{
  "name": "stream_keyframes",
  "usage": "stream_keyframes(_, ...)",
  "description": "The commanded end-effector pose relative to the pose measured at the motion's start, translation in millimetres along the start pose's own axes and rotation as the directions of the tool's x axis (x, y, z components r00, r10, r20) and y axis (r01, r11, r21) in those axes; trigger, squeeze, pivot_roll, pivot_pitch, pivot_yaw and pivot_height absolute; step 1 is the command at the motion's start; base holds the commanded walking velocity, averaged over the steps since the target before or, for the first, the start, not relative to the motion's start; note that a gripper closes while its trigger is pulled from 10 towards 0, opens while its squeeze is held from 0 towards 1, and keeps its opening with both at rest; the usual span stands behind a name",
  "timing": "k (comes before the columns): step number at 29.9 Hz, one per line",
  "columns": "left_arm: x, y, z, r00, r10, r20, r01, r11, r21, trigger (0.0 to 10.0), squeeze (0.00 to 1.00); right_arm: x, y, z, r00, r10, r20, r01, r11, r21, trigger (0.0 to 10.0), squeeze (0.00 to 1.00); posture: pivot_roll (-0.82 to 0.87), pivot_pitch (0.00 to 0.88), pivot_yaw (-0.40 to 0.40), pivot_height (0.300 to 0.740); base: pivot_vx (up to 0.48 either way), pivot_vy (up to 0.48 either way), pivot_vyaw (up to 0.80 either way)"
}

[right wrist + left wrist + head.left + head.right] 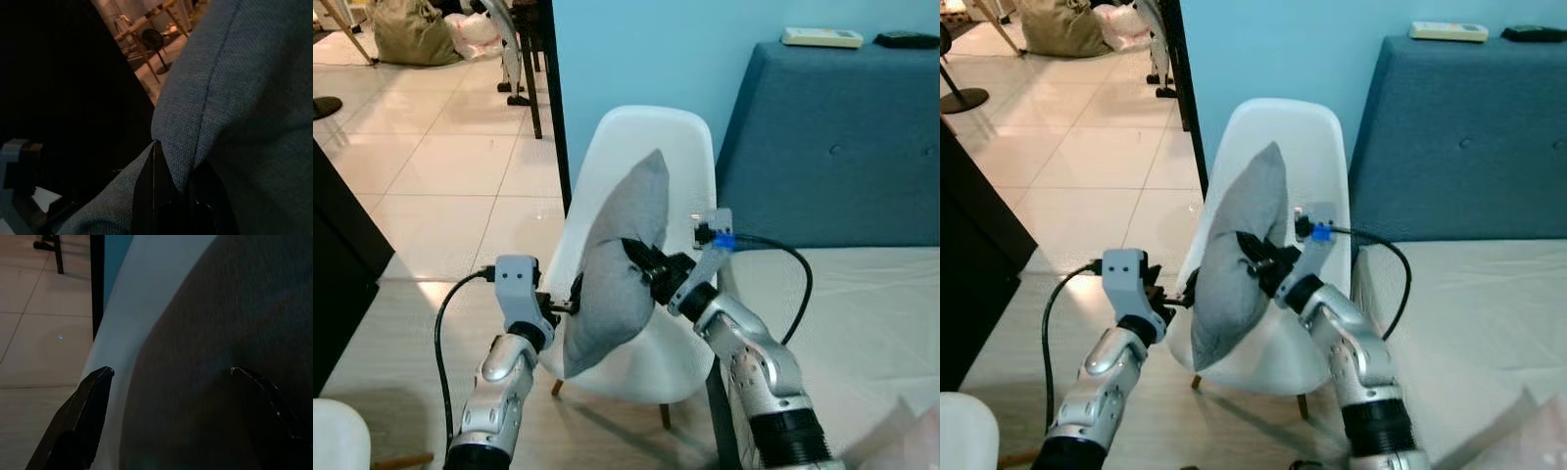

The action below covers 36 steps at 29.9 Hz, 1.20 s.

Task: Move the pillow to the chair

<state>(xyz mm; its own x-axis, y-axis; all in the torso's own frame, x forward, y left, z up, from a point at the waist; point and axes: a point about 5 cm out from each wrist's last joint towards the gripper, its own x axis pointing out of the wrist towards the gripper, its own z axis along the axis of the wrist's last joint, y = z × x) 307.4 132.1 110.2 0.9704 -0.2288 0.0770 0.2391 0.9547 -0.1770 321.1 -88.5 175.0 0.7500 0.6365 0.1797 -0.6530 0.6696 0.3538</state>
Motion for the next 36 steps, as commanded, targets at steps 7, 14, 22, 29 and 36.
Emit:
stream_keyframes(7,-0.2,-0.1,6,1.0,-0.007,0.011,0.007,1.0,0.012,10.0,0.0,15.6,5.8,29,0.979,0.095,0.181,-0.109,0.992,0.068,10.0,0.0,0.0,0.152,0.022,0.645,0.0,0.0,0.0)
stream_keyframes(14,2.0,4.0,17,0.999,0.001,0.044,-0.002,1.0,0.018,10.0,0.0,19.9,-2.6,39,0.968,0.071,0.243,-0.099,0.989,0.106,10.0,0.0,0.0,0.157,0.022,0.62,0.0,0.0,0.0)
stream_keyframes(22,4.7,5.6,29,0.997,0.001,0.079,-0.003,1.0,0.024,10.0,0.0,23.7,-10.9,55,0.927,0.06,0.371,-0.155,0.96,0.232,10.0,0.0,0.01,0.161,0.022,0.62,0.0,0.0,0.0)
stream_keyframes(29,-0.8,5.3,34,0.996,0.003,0.091,-0.005,1.0,0.026,10.0,0.0,34.8,-21.5,53,0.923,0.009,0.384,-0.133,0.945,0.298,10.0,0.0,0.04,0.179,0.023,0.62,0.0,0.0,0.0)
stream_keyframes(36,-8.7,8.2,39,0.995,0.015,0.096,-0.018,0.999,0.032,10.0,0.0,49.2,-20.3,55,0.935,0.022,0.354,-0.145,0.935,0.323,10.0,0.0,0.07,0.206,0.02,0.601,0.0,0.0,0.0)
